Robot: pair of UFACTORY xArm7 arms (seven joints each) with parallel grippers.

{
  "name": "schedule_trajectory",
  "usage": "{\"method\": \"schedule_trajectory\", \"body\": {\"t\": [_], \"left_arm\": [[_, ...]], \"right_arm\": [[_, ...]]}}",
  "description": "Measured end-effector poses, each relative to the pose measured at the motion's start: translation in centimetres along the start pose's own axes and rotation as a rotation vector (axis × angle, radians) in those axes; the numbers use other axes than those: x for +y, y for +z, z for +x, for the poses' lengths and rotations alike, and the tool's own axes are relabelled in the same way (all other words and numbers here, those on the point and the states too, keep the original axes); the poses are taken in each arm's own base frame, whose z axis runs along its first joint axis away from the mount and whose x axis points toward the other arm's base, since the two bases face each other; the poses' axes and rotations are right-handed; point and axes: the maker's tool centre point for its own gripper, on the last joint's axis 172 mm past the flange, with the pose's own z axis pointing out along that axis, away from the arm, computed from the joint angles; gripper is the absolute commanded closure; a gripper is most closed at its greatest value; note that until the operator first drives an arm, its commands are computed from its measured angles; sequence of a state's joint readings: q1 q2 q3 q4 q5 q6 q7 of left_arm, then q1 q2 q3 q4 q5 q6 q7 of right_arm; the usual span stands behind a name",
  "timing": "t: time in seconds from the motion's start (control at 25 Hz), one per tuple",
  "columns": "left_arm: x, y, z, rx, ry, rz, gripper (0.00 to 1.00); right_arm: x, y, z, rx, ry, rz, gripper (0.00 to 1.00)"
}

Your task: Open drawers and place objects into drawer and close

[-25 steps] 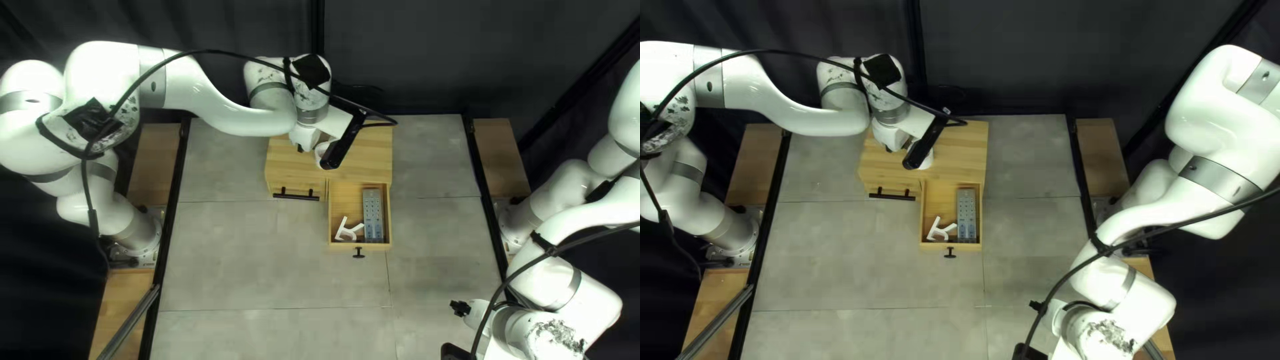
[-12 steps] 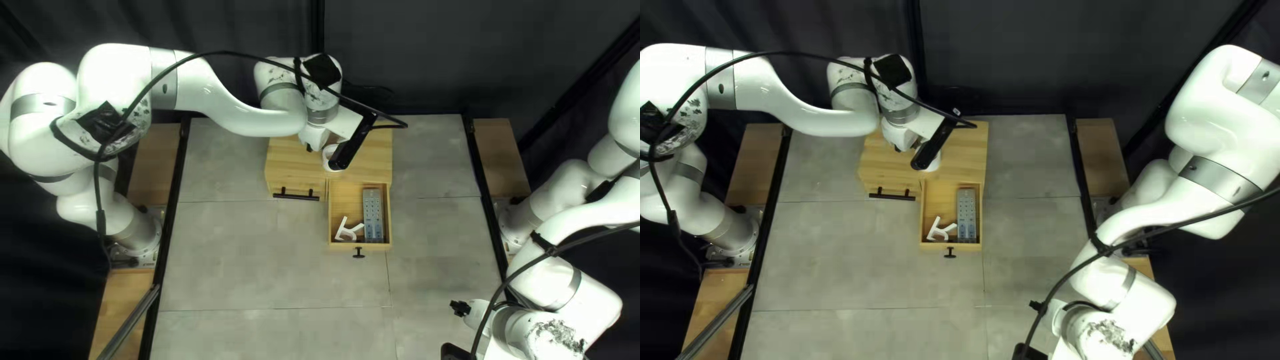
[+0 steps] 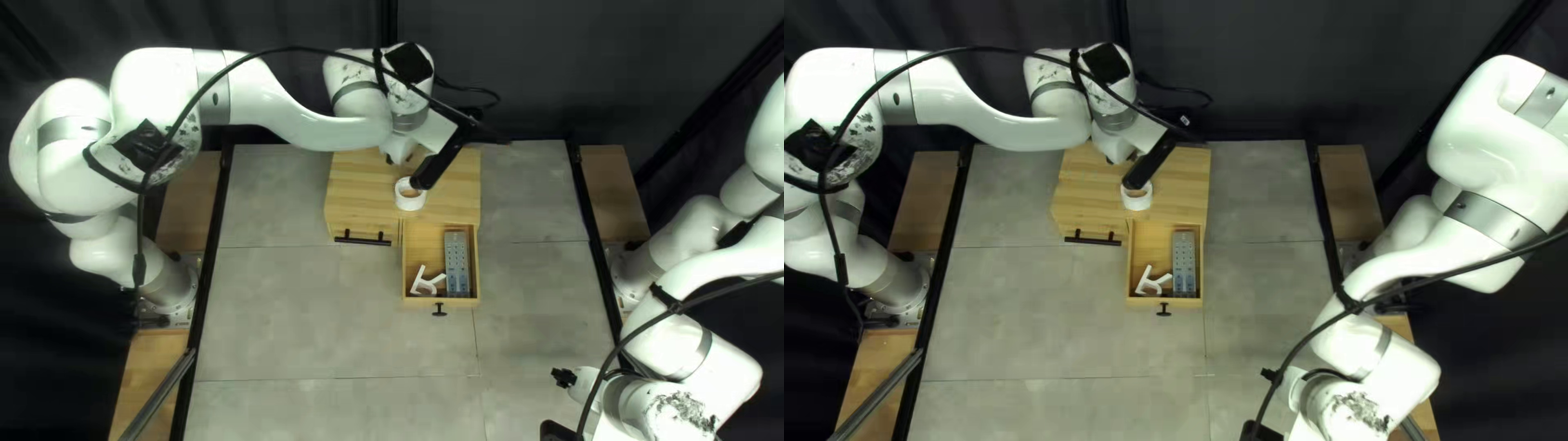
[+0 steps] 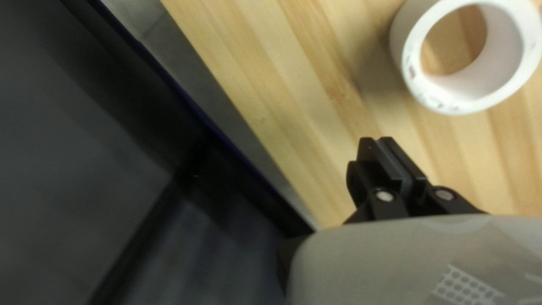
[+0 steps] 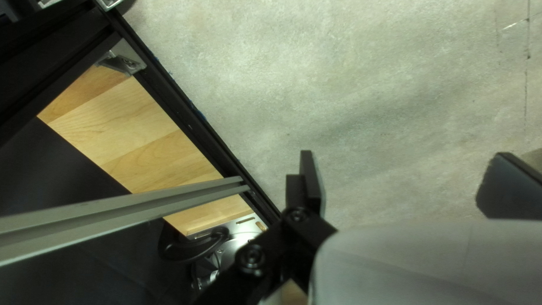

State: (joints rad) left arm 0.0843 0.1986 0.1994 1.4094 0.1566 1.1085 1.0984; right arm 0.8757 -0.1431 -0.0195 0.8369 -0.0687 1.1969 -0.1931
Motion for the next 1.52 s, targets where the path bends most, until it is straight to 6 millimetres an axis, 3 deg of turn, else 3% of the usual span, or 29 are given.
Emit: {"method": "schedule_trajectory", "body": {"t": [0.48, 1.04, 1.52], "left_arm": [[1.4, 1.3, 2.1, 0.015, 0.203, 0.027, 1.0], [2.7, 3.1, -0.7, -0.007, 0.197, -0.047, 1.0], [2.3, 3.6, 2.0, 0.033, 0.264, -0.024, 1.0]], "right_arm": [[0.0, 0.0, 0.0, 0.0, 0.0, 0.0, 0.0], [0.0, 0.0, 0.0, 0.0, 0.0, 0.0, 0.0], [0.0, 0.0, 0.0, 0.0, 0.0, 0.0, 0.0]]}}
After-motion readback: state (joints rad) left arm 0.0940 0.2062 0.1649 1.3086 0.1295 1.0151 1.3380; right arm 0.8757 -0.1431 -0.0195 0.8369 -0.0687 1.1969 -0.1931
